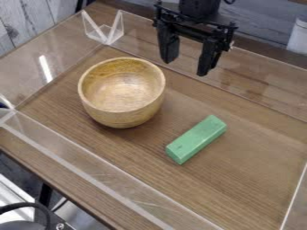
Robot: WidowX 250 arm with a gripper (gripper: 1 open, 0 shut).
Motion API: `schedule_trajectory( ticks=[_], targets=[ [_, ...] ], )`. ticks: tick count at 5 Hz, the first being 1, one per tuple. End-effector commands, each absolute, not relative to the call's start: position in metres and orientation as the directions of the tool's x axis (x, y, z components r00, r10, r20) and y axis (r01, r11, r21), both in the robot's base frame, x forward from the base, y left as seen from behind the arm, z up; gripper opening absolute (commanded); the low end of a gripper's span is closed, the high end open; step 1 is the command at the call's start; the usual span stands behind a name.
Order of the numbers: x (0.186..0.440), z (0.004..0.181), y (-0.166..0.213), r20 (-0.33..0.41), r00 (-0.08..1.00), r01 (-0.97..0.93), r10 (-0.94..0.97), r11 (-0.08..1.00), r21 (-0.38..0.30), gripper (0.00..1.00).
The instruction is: Put the green block in the brown bowl
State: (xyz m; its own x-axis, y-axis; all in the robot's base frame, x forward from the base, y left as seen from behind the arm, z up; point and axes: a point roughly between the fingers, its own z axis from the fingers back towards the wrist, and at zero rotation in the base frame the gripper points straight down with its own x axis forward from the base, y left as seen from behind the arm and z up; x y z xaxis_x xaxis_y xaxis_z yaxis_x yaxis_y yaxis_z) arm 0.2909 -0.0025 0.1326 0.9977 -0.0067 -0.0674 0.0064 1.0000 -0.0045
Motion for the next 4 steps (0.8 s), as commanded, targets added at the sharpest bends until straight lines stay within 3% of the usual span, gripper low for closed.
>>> schedule_trajectory(
  ticks=[1,4],
  targets=[
    [0.288,0.122,-0.004,-0.089,0.996,0.021,-0.022,1.000,-0.006,1.00],
    [0.251,0.076,-0.032,-0.080,0.944,0.319,-0.321,0.947,-0.033,1.00]
  ],
)
